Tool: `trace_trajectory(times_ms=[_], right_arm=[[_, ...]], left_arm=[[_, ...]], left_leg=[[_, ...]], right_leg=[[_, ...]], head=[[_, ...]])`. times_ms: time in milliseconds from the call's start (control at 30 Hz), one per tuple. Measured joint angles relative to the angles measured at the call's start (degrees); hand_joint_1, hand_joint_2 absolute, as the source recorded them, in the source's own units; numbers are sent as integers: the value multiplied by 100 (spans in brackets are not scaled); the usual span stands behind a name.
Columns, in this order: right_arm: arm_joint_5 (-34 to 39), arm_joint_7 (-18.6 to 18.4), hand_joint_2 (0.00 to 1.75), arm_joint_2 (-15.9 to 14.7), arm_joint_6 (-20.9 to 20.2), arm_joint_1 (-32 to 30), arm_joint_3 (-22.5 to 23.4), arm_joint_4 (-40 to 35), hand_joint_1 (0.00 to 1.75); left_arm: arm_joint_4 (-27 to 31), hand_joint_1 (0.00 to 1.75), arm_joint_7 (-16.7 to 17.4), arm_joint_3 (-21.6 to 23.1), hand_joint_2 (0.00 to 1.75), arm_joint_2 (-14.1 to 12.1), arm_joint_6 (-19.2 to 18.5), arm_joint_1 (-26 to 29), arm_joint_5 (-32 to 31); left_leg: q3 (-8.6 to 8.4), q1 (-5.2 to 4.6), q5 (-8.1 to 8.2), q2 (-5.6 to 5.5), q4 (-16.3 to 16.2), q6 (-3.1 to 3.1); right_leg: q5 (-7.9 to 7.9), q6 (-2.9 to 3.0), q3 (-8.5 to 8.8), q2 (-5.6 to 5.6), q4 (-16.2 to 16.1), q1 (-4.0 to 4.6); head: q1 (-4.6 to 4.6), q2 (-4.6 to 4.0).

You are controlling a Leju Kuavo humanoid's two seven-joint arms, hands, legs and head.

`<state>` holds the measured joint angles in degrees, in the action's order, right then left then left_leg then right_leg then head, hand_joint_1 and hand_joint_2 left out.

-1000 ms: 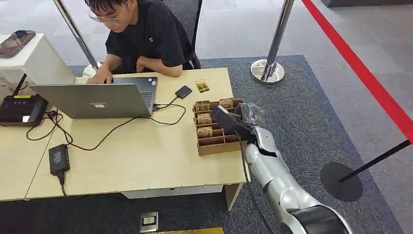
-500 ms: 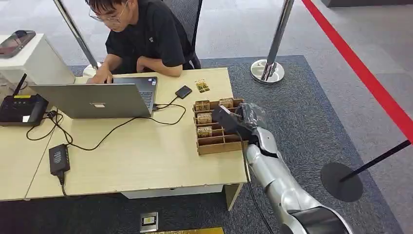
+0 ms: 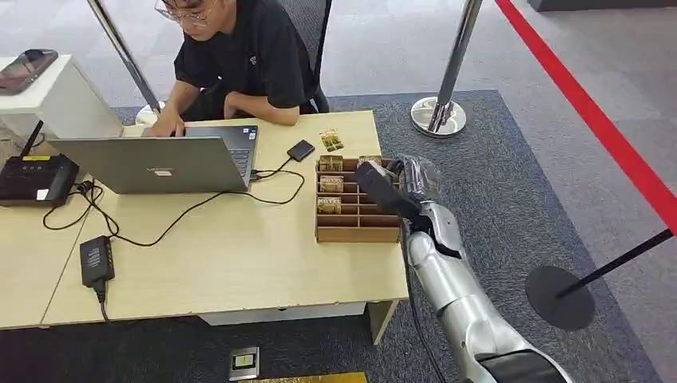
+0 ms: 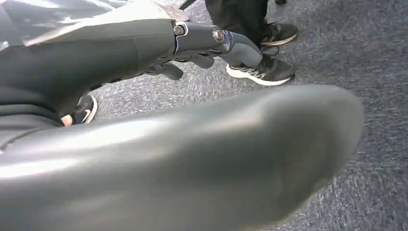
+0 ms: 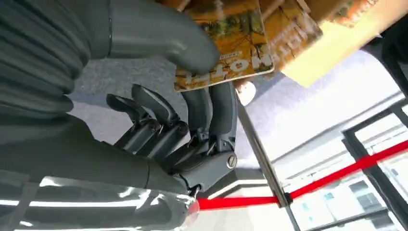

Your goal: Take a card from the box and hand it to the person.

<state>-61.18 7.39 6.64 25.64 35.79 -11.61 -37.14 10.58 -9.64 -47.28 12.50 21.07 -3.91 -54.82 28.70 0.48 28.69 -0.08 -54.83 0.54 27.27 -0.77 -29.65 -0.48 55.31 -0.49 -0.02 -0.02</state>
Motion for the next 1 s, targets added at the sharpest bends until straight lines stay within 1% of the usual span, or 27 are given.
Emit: trace_trajectory(times_ms=[233, 333, 467, 533, 567, 700, 800, 900, 1000], right_arm=[[273, 111, 175, -59, 4, -215, -140, -750, 168], [378, 153, 175, -92, -83, -311, -269, -1116, 166], [398, 188, 175, -94, -179, -360, -424, -1394, 168], [411, 214, 175, -83, -232, -359, -533, -1470, 166], [422, 219, 175, -74, -251, -358, -573, -1488, 162], [525, 223, 175, 0, -297, -330, -750, -1484, 162], [653, 232, 175, 61, -356, -282, -857, -1460, 168], [1007, 375, 175, 124, -463, -194, -935, -1362, 173], [1568, 664, 175, 214, -734, -106, -946, -1246, 175]], left_arm=[[0, 0, 0, 0, 0, 0, 11, 0, -22], [0, 0, 0, 0, 0, 0, 15, 0, -35], [0, 0, -2, 0, 0, 0, 13, 0, -44], [0, 0, -4, 0, 0, 0, 15, -3, -65], [0, 0, -4, 0, 0, 0, 15, -4, -72], [0, 0, -7, 0, 0, -2, 15, -5, -76], [0, 0, -7, 0, 0, -2, 20, -5, -89], [-2, 0, 2, 0, 0, -2, 44, -7, -109], [-2, 0, 4, 0, 0, 0, 52, -8, -122]], left_leg=[[1, 0, 0, 0, 0, 0], [1, 0, 0, 0, 0, 0], [2, 0, 0, 0, 1, 0], [1, 0, 0, 0, 1, 0], [2, 0, 0, 0, 1, 0], [2, 0, 0, 0, 1, 0], [3, 1, 0, 0, 1, 0], [4, 1, 0, 0, 1, 0], [3, 1, 0, 0, 1, 0]], right_leg=[[0, 0, -1, 0, -1, 0], [0, 0, -1, 0, 0, 0], [0, 0, -1, 0, 0, 0], [0, 0, 0, 0, 0, 0], [0, 0, 0, 0, 0, 0], [0, 0, -1, 0, 1, 0], [0, 0, -1, 0, 1, 1], [0, 0, -1, 0, 1, 1], [0, 0, -1, 0, 1, 1]], head=[[2, 0], [0, 0], [2, 0], [0, 0], [2, 0], [2, 0], [2, 0], [0, 0], [0, 0]])
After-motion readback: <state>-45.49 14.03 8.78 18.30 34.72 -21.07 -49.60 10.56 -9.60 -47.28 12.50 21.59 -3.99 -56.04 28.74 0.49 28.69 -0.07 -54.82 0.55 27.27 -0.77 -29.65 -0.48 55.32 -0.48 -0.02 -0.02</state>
